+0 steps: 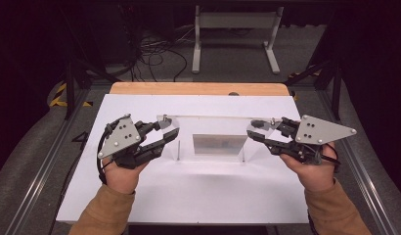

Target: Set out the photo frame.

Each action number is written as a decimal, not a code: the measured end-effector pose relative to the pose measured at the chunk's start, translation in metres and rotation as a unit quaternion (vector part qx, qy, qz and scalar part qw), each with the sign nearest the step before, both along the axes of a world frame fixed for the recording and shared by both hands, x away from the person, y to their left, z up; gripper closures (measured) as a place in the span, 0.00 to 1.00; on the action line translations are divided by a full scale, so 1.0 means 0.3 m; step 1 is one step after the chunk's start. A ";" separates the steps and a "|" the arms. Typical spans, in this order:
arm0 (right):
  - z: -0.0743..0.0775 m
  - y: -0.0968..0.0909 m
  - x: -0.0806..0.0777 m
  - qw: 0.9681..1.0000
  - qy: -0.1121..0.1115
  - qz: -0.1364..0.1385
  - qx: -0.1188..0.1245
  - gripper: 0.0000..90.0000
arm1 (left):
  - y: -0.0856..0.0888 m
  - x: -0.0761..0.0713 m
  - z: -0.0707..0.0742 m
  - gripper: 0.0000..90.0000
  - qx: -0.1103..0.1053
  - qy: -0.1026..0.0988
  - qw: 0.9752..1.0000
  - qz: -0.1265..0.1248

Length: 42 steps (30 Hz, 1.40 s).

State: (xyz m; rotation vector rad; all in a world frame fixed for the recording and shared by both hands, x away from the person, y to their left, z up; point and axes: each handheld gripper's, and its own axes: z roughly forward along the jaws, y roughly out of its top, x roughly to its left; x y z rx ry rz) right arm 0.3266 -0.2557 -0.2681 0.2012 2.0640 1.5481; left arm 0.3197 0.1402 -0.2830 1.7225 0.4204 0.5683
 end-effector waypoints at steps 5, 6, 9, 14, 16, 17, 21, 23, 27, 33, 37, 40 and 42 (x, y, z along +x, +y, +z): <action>0.002 0.001 0.029 1.000 0.011 0.002 0.011 0.73 | 0.004 0.032 0.002 0.69 -0.009 0.007 1.000 -0.005; 0.002 0.001 0.029 1.000 0.011 0.002 0.011 0.73 | 0.004 0.032 0.002 0.69 -0.009 0.007 1.000 -0.005; -0.001 -0.001 0.061 0.999 0.018 0.004 0.026 0.71 | 0.003 0.059 -0.005 0.69 -0.025 0.005 1.000 -0.003; -0.014 -0.008 0.098 0.998 0.024 -0.004 0.053 0.68 | -0.005 0.078 -0.008 0.69 -0.033 0.004 0.999 0.003; -0.020 -0.008 0.110 0.998 0.025 -0.010 0.060 0.66 | -0.009 0.091 -0.014 0.66 -0.034 0.001 0.999 0.001; -0.024 -0.007 0.116 0.997 0.027 -0.014 0.064 0.64 | -0.014 0.100 -0.023 0.62 -0.025 0.000 1.000 0.003; -0.046 -0.006 0.146 0.997 0.039 -0.029 0.068 0.58 | -0.028 0.130 -0.062 0.49 -0.034 0.008 0.999 -0.009; -0.066 -0.004 0.167 0.996 0.050 -0.031 0.069 0.56 | -0.042 0.150 -0.085 0.42 -0.031 0.020 0.999 -0.011; -0.112 0.008 0.194 0.994 0.072 -0.039 0.072 0.47 | -0.064 0.179 -0.120 0.39 -0.029 0.036 0.999 -0.012; -0.144 0.008 0.222 0.991 0.094 -0.059 0.079 0.40 | -0.077 0.211 -0.152 0.34 -0.030 0.054 0.998 -0.008; -0.163 0.004 0.239 0.989 0.108 -0.065 0.076 0.39 | -0.079 0.233 -0.173 0.33 -0.033 0.071 0.997 -0.013; -0.178 0.010 0.245 0.988 0.115 -0.065 0.075 0.37 | -0.086 0.243 -0.184 0.29 -0.036 0.070 0.997 -0.010; -0.187 0.015 0.251 0.988 0.119 -0.068 0.076 0.35 | -0.088 0.248 -0.185 0.29 -0.039 0.071 0.997 -0.009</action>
